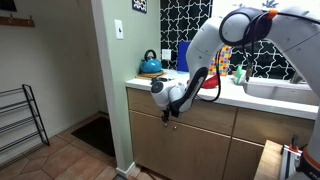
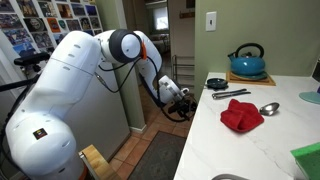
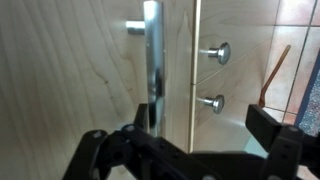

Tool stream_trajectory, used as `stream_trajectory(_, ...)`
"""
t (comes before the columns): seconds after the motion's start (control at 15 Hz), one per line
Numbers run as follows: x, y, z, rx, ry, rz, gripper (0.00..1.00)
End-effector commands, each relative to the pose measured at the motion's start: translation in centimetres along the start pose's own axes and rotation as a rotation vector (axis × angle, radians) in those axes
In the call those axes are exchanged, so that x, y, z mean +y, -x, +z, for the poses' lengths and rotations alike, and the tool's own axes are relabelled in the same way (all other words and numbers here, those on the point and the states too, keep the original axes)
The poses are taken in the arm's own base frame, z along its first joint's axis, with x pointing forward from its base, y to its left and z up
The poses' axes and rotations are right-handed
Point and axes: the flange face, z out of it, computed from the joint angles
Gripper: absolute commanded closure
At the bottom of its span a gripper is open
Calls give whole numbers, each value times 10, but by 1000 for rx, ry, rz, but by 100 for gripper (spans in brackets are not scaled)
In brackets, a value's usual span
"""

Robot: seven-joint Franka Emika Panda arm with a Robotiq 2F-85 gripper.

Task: Open the left drawer fully

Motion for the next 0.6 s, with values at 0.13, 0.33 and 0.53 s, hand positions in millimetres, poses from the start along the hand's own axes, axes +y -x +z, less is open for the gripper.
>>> stream_trajectory(0.13,-3,1,1,19,-54,-30,27)
stream_trajectory(0.33,-1,1,-10,4,-91,-57,49)
stream_trajectory(0.53,1,1,-24,-20,-127,-85,71)
